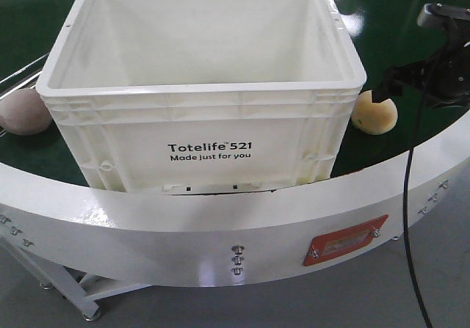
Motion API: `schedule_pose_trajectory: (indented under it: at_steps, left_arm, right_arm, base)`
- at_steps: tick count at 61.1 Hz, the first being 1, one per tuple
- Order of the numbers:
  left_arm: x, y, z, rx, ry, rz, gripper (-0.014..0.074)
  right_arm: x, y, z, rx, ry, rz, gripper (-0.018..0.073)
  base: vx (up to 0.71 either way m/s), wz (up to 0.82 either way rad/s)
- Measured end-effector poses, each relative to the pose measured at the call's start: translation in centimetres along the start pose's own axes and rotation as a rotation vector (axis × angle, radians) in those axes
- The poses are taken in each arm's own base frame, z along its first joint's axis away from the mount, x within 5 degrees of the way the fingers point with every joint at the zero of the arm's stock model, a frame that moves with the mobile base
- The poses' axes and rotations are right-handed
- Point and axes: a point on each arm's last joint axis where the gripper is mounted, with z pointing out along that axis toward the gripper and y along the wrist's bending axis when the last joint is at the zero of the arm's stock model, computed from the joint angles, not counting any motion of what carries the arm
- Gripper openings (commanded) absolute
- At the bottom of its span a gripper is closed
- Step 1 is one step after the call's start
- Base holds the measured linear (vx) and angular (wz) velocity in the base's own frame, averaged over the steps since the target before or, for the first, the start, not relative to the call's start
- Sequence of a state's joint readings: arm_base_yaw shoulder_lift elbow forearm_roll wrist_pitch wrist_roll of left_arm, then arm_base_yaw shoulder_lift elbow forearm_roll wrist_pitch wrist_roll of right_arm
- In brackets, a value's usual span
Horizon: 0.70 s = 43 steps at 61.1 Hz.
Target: Place moving items into box and shelve
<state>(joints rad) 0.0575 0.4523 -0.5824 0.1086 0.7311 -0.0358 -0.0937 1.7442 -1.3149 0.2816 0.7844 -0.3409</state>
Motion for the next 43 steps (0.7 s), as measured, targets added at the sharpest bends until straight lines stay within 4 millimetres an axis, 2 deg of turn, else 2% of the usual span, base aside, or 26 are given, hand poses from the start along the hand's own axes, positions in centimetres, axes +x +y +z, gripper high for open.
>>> schedule_pose_trajectory:
  at_steps: [9, 25, 32, 43]
  left_arm:
    - [0.0, 0.0, 0.0, 0.000, 0.000, 0.000, 0.0536]
    - [0.0, 0.0, 0.0, 0.000, 0.000, 0.000, 0.0536]
    - [0.0, 0.0, 0.0, 0.000, 0.000, 0.000, 0.0536]
    - [0.0, 0.0, 0.0, 0.000, 0.000, 0.000, 0.0536]
  right_arm:
    - [-1.1, -0.7, 3.1, -0.004, -0.010, -0.067, 0.0674]
    - [-0.8, -1.1, 7.6, -0.061, 0.000, -0.129, 0.0641]
    - [-0.6, -1.2, 8.6, -0.069, 0.005, -0.148, 0.0549]
    - [-0.8, -1.3, 8.7, -0.059, -0.011, -0.150, 0.0342]
  base:
    - [0.00, 0.00]
    - [0.00, 0.00]
    - [0.00, 0.00]
    - [0.00, 0.00]
